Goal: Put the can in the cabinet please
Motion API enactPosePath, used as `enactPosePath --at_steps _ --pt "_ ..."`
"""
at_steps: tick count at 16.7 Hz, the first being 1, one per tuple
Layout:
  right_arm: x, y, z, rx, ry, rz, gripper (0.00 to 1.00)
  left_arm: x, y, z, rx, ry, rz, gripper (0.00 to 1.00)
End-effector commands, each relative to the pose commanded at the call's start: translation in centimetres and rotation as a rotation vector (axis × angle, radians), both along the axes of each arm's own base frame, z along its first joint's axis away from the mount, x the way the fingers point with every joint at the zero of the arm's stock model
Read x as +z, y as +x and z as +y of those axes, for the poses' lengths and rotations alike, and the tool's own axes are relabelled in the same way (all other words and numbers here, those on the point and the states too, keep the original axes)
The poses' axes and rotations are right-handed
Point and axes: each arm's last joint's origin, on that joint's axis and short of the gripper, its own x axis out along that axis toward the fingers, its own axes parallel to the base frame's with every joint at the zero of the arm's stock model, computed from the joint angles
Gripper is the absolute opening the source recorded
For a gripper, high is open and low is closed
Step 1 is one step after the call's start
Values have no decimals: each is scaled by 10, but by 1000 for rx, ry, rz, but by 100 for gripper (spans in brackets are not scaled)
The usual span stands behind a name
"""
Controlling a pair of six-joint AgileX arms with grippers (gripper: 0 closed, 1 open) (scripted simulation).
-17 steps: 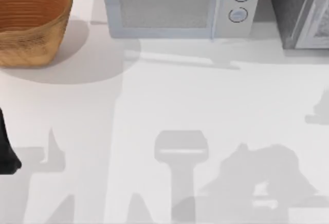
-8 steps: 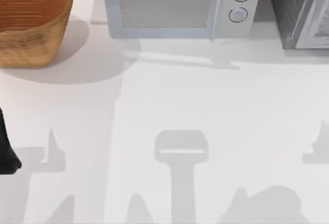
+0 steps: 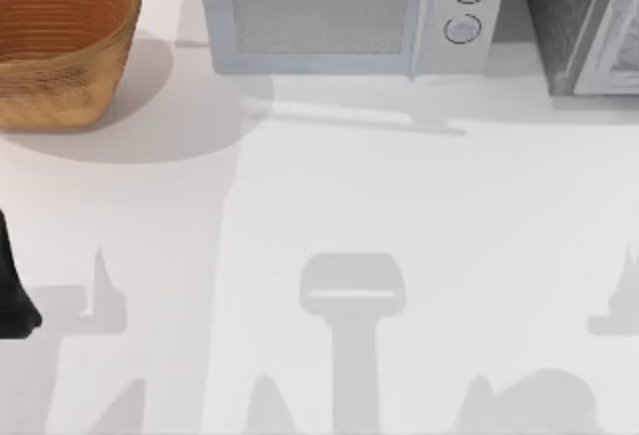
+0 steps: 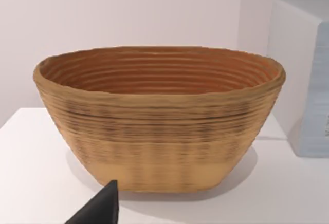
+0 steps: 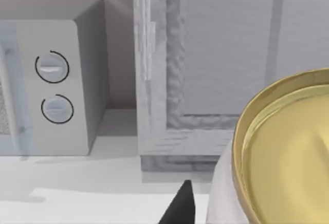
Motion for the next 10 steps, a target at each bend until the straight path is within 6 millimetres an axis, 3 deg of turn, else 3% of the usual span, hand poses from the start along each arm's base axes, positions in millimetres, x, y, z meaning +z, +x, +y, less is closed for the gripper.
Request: enactPosePath --at_steps 5,7,10 --pt "9 0 0 -4 1 1 0 0 0 0 0 0 0 100" --pt "28 0 0 -7 0 4 0 0 0 0 0 0 0 100" --pt "74 3 2 -9 0 11 0 0 0 0 0 0 0 100"
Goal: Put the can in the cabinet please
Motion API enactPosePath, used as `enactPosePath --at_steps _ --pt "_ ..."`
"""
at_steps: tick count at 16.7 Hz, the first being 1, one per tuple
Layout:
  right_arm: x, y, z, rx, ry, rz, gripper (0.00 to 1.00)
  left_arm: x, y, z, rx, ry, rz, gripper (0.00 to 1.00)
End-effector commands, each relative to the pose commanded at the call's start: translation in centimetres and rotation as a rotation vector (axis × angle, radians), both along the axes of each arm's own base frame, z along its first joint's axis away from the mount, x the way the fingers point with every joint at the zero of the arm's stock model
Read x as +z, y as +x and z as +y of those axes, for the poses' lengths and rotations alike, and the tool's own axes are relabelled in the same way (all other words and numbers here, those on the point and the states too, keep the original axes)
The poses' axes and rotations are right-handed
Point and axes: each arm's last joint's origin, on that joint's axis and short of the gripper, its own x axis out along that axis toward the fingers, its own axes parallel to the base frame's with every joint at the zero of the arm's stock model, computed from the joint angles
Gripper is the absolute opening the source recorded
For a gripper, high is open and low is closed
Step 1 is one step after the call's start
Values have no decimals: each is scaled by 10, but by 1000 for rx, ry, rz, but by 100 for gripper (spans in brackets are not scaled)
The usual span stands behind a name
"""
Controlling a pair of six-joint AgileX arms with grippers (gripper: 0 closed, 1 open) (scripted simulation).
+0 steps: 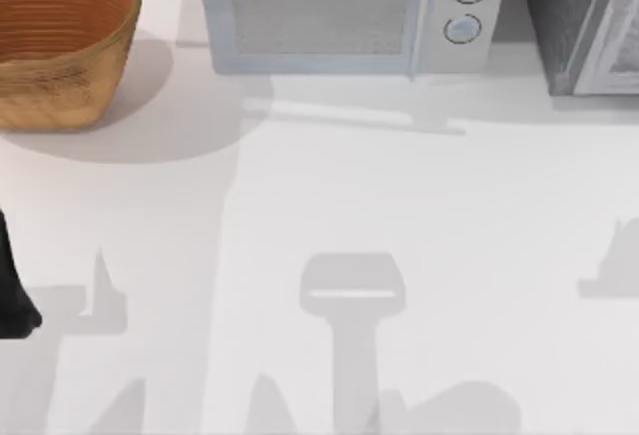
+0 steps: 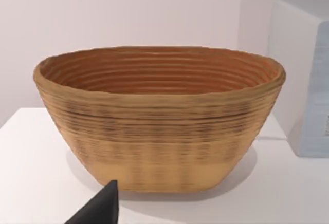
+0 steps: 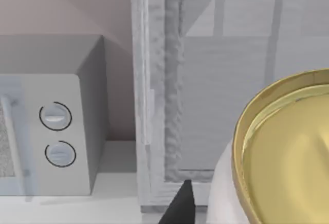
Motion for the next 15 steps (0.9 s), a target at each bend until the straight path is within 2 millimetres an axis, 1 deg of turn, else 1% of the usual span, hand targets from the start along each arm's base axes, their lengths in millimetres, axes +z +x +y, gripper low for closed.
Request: enactPosePath --at_steps 2,4,6,9,12,15 --pt "39 7 2 1 0 6 0 0 0 0 0 0 0 100" --pt "80 19 5 2 0 13 0 0 0 0 0 0 0 100" --pt "122 35 9 4 0 18 0 0 0 0 0 0 0 100" --pt "179 65 18 6 0 18 0 0 0 0 0 0 0 100" --pt "225 97 28 8 1 11 0 0 0 0 0 0 0 100" --pt "256 124 37 9 2 -1 0 0 0 0 0 0 0 100"
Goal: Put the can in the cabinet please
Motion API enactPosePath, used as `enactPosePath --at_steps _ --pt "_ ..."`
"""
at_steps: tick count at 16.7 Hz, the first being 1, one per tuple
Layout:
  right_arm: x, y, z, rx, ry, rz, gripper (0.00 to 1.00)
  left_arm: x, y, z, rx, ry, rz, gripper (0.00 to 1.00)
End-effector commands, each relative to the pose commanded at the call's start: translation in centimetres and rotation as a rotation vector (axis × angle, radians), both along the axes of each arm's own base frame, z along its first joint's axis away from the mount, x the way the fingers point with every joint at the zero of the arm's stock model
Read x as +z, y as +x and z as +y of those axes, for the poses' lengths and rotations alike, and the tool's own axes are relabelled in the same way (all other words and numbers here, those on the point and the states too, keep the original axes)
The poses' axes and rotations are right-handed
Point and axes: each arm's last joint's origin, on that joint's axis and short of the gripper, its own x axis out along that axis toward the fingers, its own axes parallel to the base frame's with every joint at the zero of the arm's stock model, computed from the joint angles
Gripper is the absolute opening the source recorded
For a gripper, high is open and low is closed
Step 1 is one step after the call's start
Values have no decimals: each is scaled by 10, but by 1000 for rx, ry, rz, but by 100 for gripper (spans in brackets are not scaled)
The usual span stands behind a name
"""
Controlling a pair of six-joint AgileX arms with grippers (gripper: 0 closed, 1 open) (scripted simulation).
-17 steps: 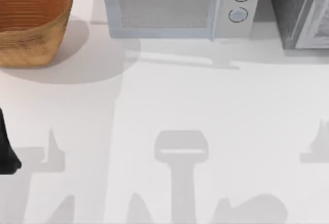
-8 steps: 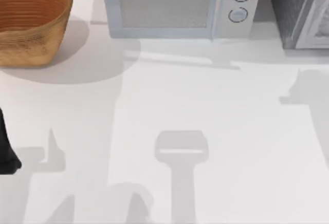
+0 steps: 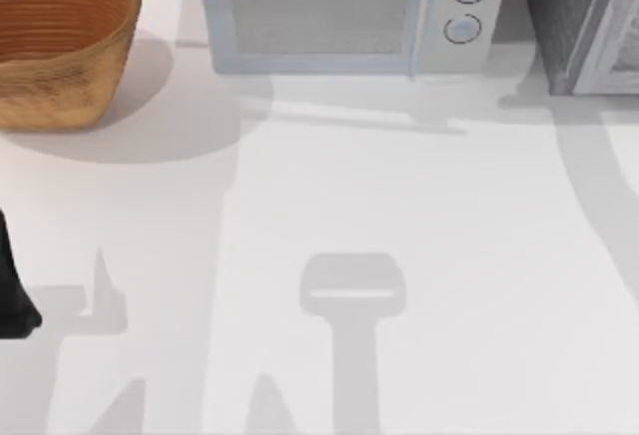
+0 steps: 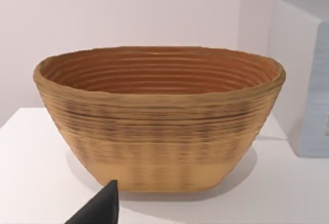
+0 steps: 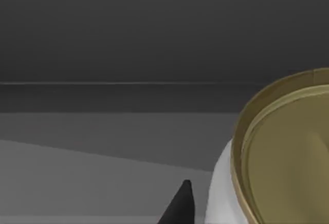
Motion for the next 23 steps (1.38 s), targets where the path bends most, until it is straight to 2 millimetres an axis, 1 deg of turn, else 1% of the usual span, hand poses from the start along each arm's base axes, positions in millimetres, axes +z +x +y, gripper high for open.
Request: enactPosePath --at_steps 2,4,11,13,15,17,19,21,23 --pt "13 13 5 0 0 -6 0 0 0 0 0 0 0 100" --pt "19 21 8 -1 0 -9 0 0 0 0 0 0 0 100" --pt "21 23 8 -4 2 -11 0 0 0 0 0 0 0 100" --pt "23 29 8 -5 -1 -4 0 0 0 0 0 0 0 100" --pt "27 43 9 -5 -5 7 0 0 0 0 0 0 0 100" --pt "34 62 10 -4 -4 7 0 0 0 0 0 0 0 100" --pt "50 77 11 -2 2 -30 0 0 0 0 0 0 0 100" --pt "69 86 10 -2 12 -91 0 0 0 0 0 0 0 100" --pt "79 97 10 -2 17 -126 0 0 0 0 0 0 0 100"
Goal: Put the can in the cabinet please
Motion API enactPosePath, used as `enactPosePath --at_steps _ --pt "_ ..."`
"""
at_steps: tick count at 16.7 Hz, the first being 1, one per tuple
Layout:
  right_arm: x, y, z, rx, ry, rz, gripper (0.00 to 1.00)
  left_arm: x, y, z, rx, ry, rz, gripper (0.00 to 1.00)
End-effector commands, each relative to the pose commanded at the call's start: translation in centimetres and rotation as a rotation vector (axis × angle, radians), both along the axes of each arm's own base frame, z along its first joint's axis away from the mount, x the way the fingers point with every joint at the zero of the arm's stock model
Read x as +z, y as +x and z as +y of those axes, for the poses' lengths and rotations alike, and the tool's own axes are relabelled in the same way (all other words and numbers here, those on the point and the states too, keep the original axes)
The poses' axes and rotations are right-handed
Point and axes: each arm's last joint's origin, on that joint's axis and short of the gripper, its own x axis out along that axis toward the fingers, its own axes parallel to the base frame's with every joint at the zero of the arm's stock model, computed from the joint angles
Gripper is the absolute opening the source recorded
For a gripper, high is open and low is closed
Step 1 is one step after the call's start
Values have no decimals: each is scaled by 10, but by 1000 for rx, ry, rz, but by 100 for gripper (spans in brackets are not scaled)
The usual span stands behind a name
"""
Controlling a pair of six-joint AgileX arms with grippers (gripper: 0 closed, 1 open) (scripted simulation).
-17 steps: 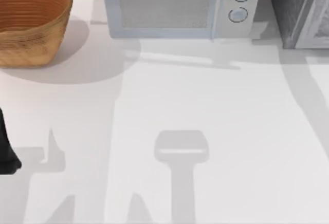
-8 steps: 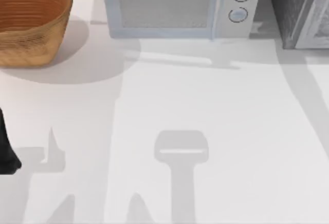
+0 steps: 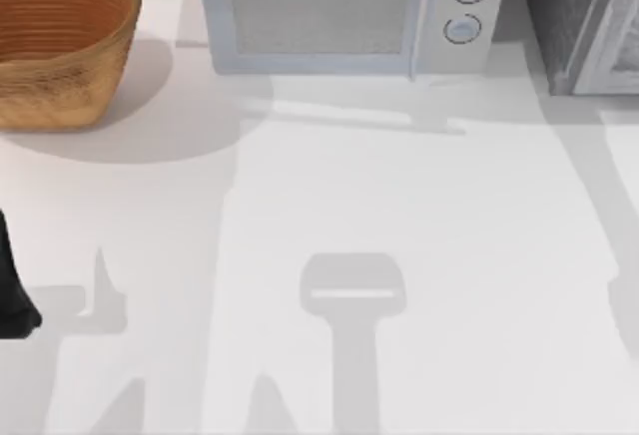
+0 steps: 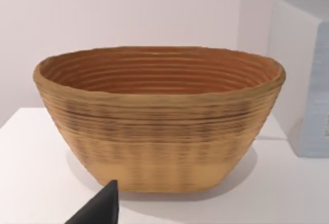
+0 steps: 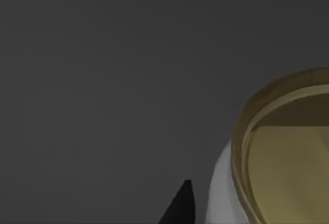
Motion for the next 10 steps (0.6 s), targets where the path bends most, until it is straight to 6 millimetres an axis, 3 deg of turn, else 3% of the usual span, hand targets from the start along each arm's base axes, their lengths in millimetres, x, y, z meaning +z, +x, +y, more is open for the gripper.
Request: enactPosePath --at_steps 2,6,10 --pt "-3 19 0 -1 -2 11 0 0 0 0 0 0 0 100" --pt "-32 67 -2 -1 -13 99 0 0 0 0 0 0 0 100" --pt "-39 76 -4 -1 -15 115 0 0 0 0 0 0 0 100"
